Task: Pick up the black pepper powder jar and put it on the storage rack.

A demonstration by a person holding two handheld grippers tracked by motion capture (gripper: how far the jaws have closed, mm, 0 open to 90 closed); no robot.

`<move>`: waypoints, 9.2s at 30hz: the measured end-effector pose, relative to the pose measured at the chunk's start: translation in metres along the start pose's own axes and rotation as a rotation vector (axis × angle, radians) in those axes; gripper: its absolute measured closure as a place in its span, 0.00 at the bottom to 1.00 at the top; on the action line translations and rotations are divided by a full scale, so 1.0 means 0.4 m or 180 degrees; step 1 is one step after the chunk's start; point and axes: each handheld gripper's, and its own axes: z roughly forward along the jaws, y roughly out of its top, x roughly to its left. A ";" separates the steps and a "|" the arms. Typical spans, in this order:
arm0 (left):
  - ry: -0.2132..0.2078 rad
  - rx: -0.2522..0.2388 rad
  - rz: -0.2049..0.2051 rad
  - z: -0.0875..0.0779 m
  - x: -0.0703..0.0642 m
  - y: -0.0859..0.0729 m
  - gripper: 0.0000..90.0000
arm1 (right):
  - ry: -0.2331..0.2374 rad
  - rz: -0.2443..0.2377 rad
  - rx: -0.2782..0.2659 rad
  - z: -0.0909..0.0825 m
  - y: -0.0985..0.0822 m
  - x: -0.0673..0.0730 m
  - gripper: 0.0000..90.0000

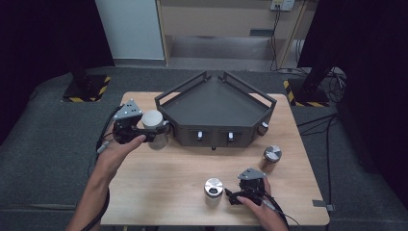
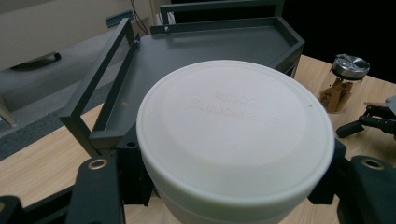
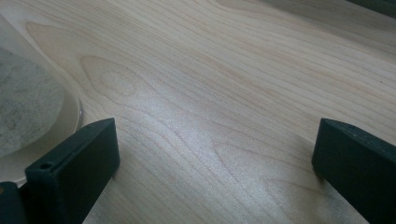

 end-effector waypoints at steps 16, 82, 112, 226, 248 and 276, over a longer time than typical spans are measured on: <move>-0.0022 -0.0049 0.0008 0.014 0.023 0.055 0.36 | 0.0000 -0.0003 -0.0001 0.000 0.000 0.000 0.01; -0.0189 0.0054 0.0137 0.273 0.101 0.237 0.36 | -0.0001 -0.0006 -0.0008 0.000 -0.001 0.000 0.01; -0.0220 0.0081 0.0095 0.317 0.112 0.216 0.37 | 0.0001 -0.0002 -0.0003 0.000 0.000 0.000 0.01; 0.0204 0.0207 -0.0145 0.182 0.046 0.059 0.07 | 0.0003 -0.0001 -0.0002 0.000 0.000 0.000 0.01; 0.0264 0.0140 -0.0448 0.119 0.007 -0.075 0.06 | 0.0000 -0.0004 -0.0002 0.000 0.000 0.000 0.01; 0.0341 0.0404 -0.0502 0.059 -0.072 -0.234 0.06 | 0.0001 -0.0004 -0.0002 0.000 0.000 0.000 0.01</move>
